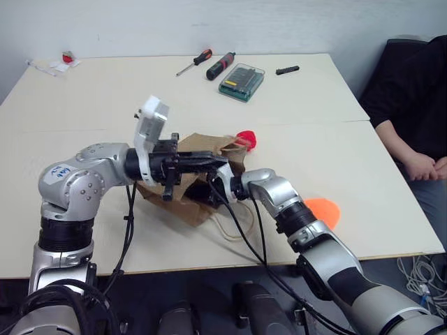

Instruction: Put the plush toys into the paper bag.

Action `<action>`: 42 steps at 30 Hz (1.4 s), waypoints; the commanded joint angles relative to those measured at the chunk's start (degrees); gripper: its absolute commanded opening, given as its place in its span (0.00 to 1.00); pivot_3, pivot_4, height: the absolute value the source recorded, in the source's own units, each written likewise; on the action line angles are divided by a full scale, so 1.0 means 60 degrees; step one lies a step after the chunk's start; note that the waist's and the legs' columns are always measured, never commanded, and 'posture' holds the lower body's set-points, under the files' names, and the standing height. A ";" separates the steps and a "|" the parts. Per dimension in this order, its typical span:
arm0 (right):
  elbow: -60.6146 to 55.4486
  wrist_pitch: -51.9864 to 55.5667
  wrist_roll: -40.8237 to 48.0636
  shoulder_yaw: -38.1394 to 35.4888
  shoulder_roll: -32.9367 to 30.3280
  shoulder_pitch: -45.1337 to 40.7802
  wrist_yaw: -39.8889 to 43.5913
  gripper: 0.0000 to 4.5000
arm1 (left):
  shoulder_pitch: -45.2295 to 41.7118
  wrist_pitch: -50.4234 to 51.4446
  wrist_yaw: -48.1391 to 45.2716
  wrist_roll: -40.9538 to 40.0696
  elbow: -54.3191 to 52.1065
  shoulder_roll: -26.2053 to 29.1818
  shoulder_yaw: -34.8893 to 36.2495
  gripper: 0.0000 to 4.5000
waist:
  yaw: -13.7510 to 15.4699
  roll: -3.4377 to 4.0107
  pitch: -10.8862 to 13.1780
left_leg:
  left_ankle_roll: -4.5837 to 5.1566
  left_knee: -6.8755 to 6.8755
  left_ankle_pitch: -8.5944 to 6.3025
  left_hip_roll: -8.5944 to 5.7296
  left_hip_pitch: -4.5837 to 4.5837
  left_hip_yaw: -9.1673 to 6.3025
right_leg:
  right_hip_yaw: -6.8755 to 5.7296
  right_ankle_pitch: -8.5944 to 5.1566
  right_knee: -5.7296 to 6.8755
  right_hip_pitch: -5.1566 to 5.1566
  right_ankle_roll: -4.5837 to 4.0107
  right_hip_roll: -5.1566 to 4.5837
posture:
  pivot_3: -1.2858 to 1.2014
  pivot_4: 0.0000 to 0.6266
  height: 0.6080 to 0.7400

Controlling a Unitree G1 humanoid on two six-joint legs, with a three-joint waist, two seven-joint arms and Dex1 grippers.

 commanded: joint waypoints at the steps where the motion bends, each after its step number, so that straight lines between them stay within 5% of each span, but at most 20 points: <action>1: -0.0243 0.0580 -0.0230 0.0271 -0.0016 0.0689 -0.0212 0.00 | -0.0633 0.0190 0.1141 -0.0768 0.0612 -0.0159 0.1302 0.00 | 0.0006 -0.0002 -0.0002 | 0.0000 0.0000 0.0000 0.0000 0.0000 -0.0003 | -0.0002 0.0000 -0.0003 0.0002 0.0000 -0.0001 | 0.52 0.24 1.00; 11: -0.3514 0.0000 0.0030 -0.0448 -0.0530 0.1783 -0.0715 0.00 | 0.0160 -0.0162 0.1107 -0.0074 0.0025 -0.0088 0.0378 0.00 | 0.0043 0.0000 -0.0002 | -0.0006 -0.0007 -0.0003 -0.0005 -0.0015 -0.0018 | -0.0022 0.0000 -0.0017 0.0006 0.0000 -0.0006 | 0.52 0.24 1.00; 18: -0.9521 0.2390 0.1742 -0.2198 -0.2725 0.3793 -0.1015 0.00 | 0.0218 -0.0459 0.0585 0.0456 0.0462 0.0054 -0.0153 0.00 | 0.0099 0.0020 0.0010 | -0.0014 -0.0012 -0.0008 -0.0005 -0.0033 -0.0031 | -0.0030 -0.0002 -0.0032 -0.0004 -0.0001 0.0002 | 0.52 0.24 1.00; 23: -1.2758 0.5448 0.4139 -0.5477 -0.4218 0.5404 -0.1870 0.28 | 0.0050 -0.0422 0.0269 0.0541 0.0860 0.0142 -0.0228 0.00 | 0.0277 0.0022 0.0013 | -0.0013 -0.0007 -0.0009 -0.0007 -0.0051 -0.0050 | -0.0040 -0.0004 -0.0045 -0.0008 -0.0001 0.0000 | 0.52 0.24 1.00; 26: -1.4048 0.6880 0.5278 -0.9061 -0.5405 0.7379 -0.1630 0.50 | -0.0007 -0.0495 -0.0003 0.0677 0.1014 0.0243 -0.0377 0.00 | 0.0435 0.0025 0.0014 | -0.0010 -0.0007 -0.0005 -0.0014 -0.0045 -0.0061 | -0.0037 -0.0004 -0.0041 0.0000 -0.0002 0.0005 | 0.52 0.24 1.00; 31: -1.4094 0.6937 0.5360 -1.1671 -0.5408 1.0331 -0.2006 0.87 | -0.0051 -0.0540 -0.0104 0.0753 0.1144 0.0311 -0.0343 0.00 | 0.0555 0.0018 0.0011 | -0.0002 -0.0010 -0.0004 -0.0022 -0.0050 -0.0081 | -0.0035 -0.0005 -0.0066 0.0019 0.0011 0.0009 | 0.52 0.24 1.00; 33: -1.3879 0.6594 0.5324 -1.1553 -0.5131 1.0891 -0.2303 0.99 | -0.0073 -0.0553 -0.0105 0.0783 0.1164 0.0296 -0.0355 0.00 | 0.0518 0.0018 0.0012 | -0.0001 -0.0011 -0.0003 -0.0023 -0.0050 -0.0083 | -0.0034 -0.0004 -0.0065 0.0023 0.0012 0.0010 | 0.52 0.24 1.00; 42: -1.2198 0.5919 0.4806 -0.8808 -0.4014 1.0761 -0.4147 0.99 | -0.0148 -0.0658 -0.0132 0.0990 0.0926 0.0252 -0.0567 0.00 | 0.0416 0.0023 0.0014 | -0.0003 -0.0023 0.0006 -0.0028 -0.0018 -0.0051 | -0.0002 -0.0001 -0.0045 0.0025 0.0018 0.0011 | 0.52 0.24 1.00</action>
